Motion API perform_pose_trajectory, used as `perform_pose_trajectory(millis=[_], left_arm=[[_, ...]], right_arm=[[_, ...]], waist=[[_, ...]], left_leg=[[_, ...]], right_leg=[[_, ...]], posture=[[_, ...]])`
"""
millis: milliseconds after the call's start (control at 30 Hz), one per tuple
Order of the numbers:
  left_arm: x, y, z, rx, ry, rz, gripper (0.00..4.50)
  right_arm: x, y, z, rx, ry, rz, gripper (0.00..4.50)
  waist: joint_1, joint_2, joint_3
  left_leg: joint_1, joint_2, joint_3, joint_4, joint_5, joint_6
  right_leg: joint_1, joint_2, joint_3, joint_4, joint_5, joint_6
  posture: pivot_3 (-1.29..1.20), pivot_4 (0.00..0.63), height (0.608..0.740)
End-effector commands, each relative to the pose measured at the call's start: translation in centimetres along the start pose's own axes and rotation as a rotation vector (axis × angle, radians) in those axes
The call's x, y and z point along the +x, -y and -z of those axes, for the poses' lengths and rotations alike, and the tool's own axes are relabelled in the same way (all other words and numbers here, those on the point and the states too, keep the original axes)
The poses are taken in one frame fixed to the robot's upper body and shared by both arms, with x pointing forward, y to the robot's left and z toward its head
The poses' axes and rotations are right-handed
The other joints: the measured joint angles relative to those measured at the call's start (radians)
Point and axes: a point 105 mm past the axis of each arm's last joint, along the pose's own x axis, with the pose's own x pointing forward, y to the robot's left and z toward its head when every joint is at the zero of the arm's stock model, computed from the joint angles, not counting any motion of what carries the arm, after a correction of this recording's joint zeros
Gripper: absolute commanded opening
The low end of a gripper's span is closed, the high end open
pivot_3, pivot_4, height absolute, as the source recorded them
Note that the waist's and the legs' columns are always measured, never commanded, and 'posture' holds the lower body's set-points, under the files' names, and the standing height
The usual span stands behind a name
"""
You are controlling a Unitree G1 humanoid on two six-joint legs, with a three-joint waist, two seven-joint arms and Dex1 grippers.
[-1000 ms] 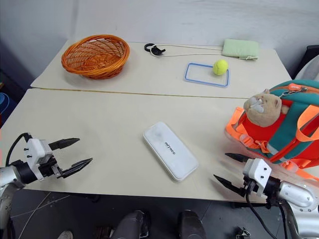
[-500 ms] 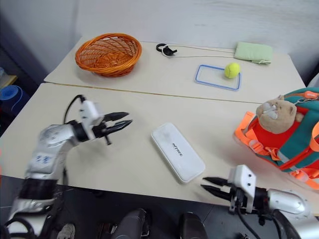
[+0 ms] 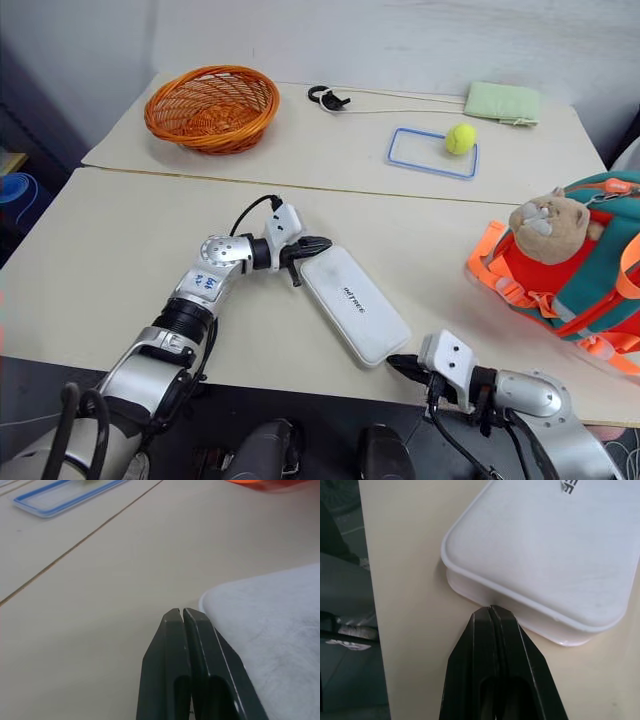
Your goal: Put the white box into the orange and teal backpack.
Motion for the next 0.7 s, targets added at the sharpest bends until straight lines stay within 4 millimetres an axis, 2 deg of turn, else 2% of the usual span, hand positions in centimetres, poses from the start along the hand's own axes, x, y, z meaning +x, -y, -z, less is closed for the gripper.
perform_pose_trajectory(millis=[33, 133, 367, 533, 700], left_arm=[[-0.1, 1.3, -0.3, -0.056, 0.003, 0.088, 0.1], [-1.2, 2.1, -0.1, -0.082, -0.004, 0.127, 0.1], [-4.8, 5.5, 0.6, -0.129, -0.023, 0.195, 0.1], [-6.3, 7.1, 0.2, -0.138, -0.02, 0.181, 0.1], [-7.6, 7.5, 0.3, -0.144, -0.045, 0.112, 0.1]], right_arm=[[-0.3, 1.4, -0.6, -0.053, 0.001, 0.034, 0.0], [-0.7, 3.0, -0.8, -0.086, -0.01, 0.064, 0.0], [-0.8, 5.8, -1.3, -0.135, -0.015, 0.098, 0.0], [-0.1, 6.6, -1.6, -0.146, 0.0, 0.106, 0.0], [0.3, 7.4, -1.4, -0.163, -0.018, 0.124, 0.0]], waist=[[-0.003, 0.0, 0.0], [-0.009, 0.0, 0.0], [-0.023, 0.0, 0.0], [-0.023, 0.0, 0.0], [-0.024, 0.0, 0.0]], left_leg=[[0.0, 0.0, 0.0, 0.001, 0.0, 0.0], [0.0, 0.0, 0.0, 0.003, 0.0, 0.0], [0.0, 0.0, -0.002, 0.004, -0.001, 0.001], [0.0, 0.001, -0.003, 0.005, -0.001, 0.001], [-0.001, 0.001, -0.003, 0.005, -0.001, 0.001]], right_leg=[[0.0, 0.0, 0.001, 0.0, 0.0, 0.0], [0.001, 0.0, 0.002, 0.002, 0.0, 0.0], [0.001, -0.001, 0.002, 0.003, 0.0, 0.0], [0.002, -0.001, 0.002, 0.003, 0.0, 0.0], [0.001, -0.001, 0.003, 0.003, 0.0, 0.0]], posture=[[0.0, 0.15, 0.74], [0.0, 0.15, 0.74], [0.0, 0.15, 0.74], [0.0, 0.15, 0.74], [0.0, 0.15, 0.74]])
